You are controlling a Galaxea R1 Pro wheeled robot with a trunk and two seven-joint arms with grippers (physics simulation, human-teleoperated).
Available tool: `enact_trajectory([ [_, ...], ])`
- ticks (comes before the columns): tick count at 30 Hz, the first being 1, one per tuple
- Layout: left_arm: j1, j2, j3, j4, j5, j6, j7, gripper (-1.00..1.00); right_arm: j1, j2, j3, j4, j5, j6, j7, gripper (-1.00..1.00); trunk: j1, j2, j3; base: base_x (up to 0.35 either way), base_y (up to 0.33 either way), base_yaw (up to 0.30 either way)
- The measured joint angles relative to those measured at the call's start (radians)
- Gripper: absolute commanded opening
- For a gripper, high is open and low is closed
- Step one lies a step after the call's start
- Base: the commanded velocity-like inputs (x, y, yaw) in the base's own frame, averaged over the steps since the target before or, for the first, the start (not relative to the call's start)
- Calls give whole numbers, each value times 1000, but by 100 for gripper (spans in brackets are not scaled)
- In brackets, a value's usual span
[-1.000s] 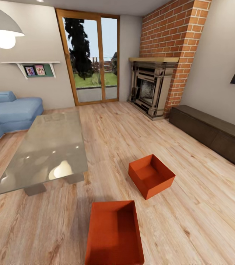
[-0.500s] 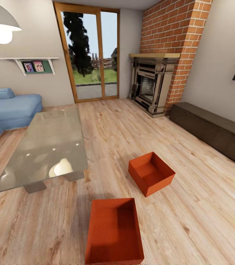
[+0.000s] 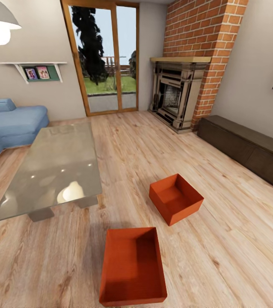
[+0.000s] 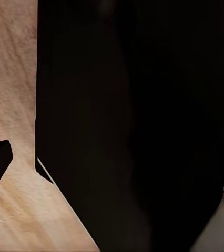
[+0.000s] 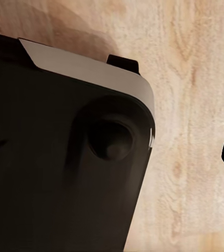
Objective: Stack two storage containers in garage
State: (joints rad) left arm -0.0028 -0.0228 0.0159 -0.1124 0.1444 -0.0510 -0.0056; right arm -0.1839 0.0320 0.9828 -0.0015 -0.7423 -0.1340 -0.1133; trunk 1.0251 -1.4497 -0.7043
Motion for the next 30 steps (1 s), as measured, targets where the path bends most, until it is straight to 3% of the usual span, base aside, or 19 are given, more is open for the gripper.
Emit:
enact_trajectory([
  [30, 0, 0, 0, 0, 0, 0, 0, 100, 0, 0, 0, 0, 0, 1, 0, 100, 0, 0, -48, 0, 0, 0],
])
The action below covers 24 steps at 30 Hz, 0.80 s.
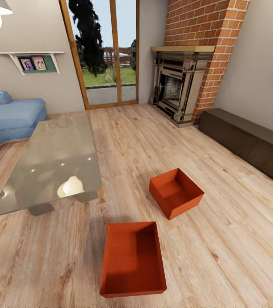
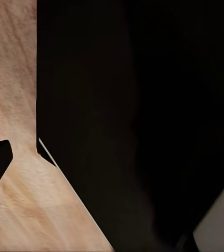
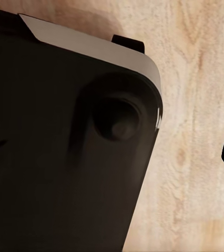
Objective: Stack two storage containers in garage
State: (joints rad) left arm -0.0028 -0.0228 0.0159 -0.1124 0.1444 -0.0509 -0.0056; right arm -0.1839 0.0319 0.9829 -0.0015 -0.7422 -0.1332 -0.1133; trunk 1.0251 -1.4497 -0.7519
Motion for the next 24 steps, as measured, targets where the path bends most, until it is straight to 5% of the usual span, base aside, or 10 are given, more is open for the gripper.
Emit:
enact_trajectory([
  [24, 0, 0, 0, 0, 0, 0, 0, 100, 0, 0, 0, 0, 0, 0, 0, 100, 0, 0, -38, 0, 0, 0],
])
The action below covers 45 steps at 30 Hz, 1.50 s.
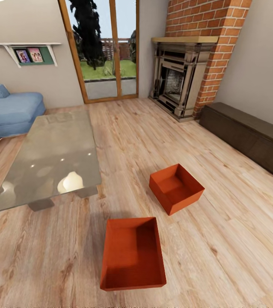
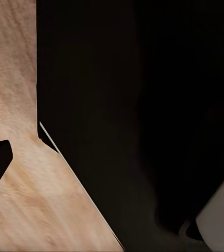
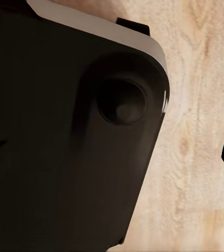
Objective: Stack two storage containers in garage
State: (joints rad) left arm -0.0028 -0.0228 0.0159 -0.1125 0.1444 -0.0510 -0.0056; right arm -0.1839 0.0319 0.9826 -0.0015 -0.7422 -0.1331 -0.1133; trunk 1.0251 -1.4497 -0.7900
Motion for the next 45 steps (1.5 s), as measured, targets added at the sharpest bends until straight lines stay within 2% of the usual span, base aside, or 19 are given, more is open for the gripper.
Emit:
enact_trajectory([
  [32, 0, 0, 0, -1, 0, 0, 0, 100, 0, 0, 0, 0, -1, 0, 0, 100, 0, 0, -50, 0, 0, 0],
  [45, 0, 0, 0, -1, -1, 0, -1, 100, 0, -1, 0, 0, -2, -2, 0, 100, 0, 0, -53, 10, 0, 0],
])
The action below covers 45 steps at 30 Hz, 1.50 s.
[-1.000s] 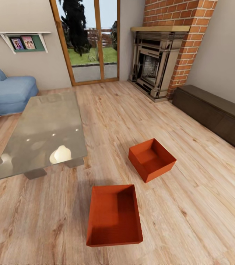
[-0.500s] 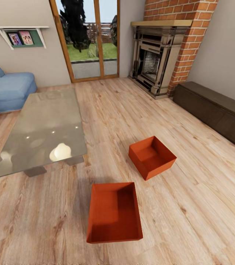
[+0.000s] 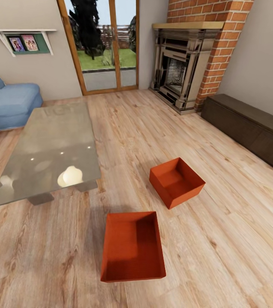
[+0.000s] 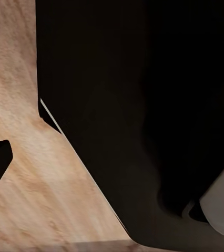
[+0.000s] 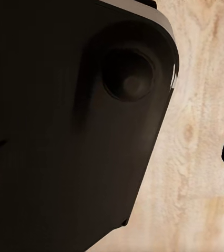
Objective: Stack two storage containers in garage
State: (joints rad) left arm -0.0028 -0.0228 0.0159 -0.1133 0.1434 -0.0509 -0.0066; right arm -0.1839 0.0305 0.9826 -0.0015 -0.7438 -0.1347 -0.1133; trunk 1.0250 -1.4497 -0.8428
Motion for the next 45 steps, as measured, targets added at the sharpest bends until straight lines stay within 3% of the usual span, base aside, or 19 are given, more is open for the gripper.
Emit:
enact_trajectory([
  [37, 0, 0, 0, 0, 1, -1, 1, 100, 0, 0, 0, 0, 1, 1, 0, 100, 0, 0, 0, 20, 0, 0],
  [45, 45, 45, 18, 25, 21, -48, -21, 100, 46, -2, 30, 36, -5, 16, 23, 100, 0, 0, 0, 0, 0, 0],
])
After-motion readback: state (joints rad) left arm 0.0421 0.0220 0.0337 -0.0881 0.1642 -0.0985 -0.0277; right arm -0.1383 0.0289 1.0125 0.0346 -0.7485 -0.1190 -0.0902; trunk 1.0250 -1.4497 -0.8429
